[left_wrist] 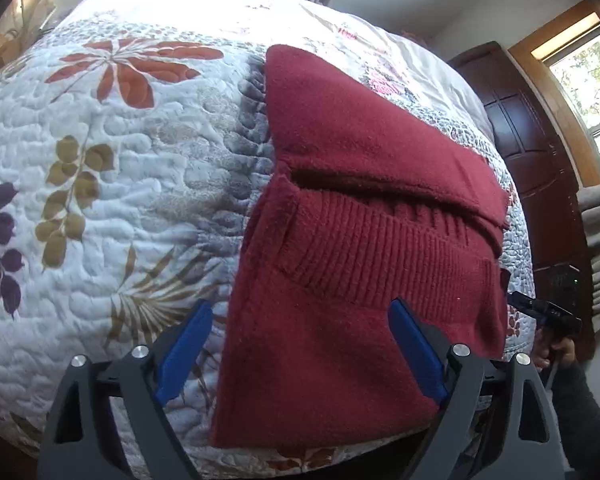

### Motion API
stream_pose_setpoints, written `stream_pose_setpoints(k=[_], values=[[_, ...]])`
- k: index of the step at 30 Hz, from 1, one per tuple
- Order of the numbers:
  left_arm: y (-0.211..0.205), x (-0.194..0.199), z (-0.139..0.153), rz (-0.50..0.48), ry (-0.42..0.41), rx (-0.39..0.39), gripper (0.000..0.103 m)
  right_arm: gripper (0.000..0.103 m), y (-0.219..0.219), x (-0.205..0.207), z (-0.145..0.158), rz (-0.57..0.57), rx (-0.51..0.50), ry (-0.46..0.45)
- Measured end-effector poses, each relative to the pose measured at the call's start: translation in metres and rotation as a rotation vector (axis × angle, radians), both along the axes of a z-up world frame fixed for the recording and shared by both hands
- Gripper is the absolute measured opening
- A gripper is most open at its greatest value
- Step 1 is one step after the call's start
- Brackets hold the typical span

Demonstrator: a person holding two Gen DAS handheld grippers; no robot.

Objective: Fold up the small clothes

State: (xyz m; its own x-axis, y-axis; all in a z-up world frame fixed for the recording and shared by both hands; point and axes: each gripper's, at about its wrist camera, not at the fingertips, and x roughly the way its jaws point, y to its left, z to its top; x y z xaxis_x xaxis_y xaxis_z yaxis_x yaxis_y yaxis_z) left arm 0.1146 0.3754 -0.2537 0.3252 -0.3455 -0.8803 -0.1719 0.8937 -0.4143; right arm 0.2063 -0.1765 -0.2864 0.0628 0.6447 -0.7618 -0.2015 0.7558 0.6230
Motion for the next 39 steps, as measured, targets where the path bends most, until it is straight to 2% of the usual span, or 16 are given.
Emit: stream_pose_setpoints(k=[1,3,4,5,6,7,10,12,15,17,24,25,26,27,31,39], values=[[0.001,0.005,-0.005,-0.013,0.007,-0.005,0.09,0.063,0.004,0.0,-0.002,0.002,-0.012,-0.004],[-0.002,0.008,-0.008,-0.047,0.007,-0.017,0.078,0.063,0.009,0.0,-0.003,0.005,-0.036,0.002],[-0.004,0.008,-0.009,-0.068,0.011,-0.009,0.057,0.057,0.012,0.0,-0.002,0.012,-0.036,0.009],[-0.006,0.011,-0.011,-0.082,0.008,0.017,0.046,0.038,0.016,-0.001,-0.002,0.022,-0.041,0.011],[-0.007,0.009,-0.009,-0.093,-0.003,0.036,0.041,0.029,0.018,-0.003,0.0,0.031,-0.054,0.005],[-0.008,0.009,-0.007,-0.099,-0.014,0.039,0.028,0.012,0.021,-0.004,0.003,0.038,-0.072,-0.01],[-0.005,-0.001,0.006,-0.105,-0.047,0.029,0.011,0.01,0.022,-0.006,0.007,0.037,-0.086,-0.035],[-0.005,-0.002,0.012,-0.118,-0.066,0.014,0.009,0.01,0.023,-0.007,0.005,0.042,-0.104,-0.041],[-0.007,-0.003,0.011,-0.162,-0.061,-0.015,0.01,0.02,0.023,-0.005,-0.001,0.042,-0.114,-0.026],[-0.013,0.005,0.005,-0.17,-0.051,-0.014,0.02,0.024,0.026,-0.004,-0.003,0.037,-0.127,-0.026],[-0.019,0.017,0.004,-0.162,-0.055,-0.019,0.022,0.034,0.025,0.0,-0.011,0.021,-0.137,-0.007],[-0.02,0.016,0.005,-0.162,-0.059,-0.01,0.021,0.031,0.025,-0.001,-0.012,0.019,-0.131,-0.007],[-0.021,0.015,0.005,-0.154,-0.061,0.007,0.012,0.018,0.024,-0.002,-0.012,0.019,-0.131,-0.015],[-0.02,0.014,0.006,-0.142,-0.069,0.02,0.007,0.011,0.025,-0.003,-0.009,0.02,-0.135,-0.027],[-0.014,0.0,0.024,-0.085,-0.159,0.008,0.007,0.008,0.021,-0.013,0.009,-0.007,-0.134,-0.095],[-0.006,-0.04,0.082,0.01,-0.364,-0.05,0.006,0.008,-0.002,-0.045,0.075,-0.12,-0.07,-0.237]])
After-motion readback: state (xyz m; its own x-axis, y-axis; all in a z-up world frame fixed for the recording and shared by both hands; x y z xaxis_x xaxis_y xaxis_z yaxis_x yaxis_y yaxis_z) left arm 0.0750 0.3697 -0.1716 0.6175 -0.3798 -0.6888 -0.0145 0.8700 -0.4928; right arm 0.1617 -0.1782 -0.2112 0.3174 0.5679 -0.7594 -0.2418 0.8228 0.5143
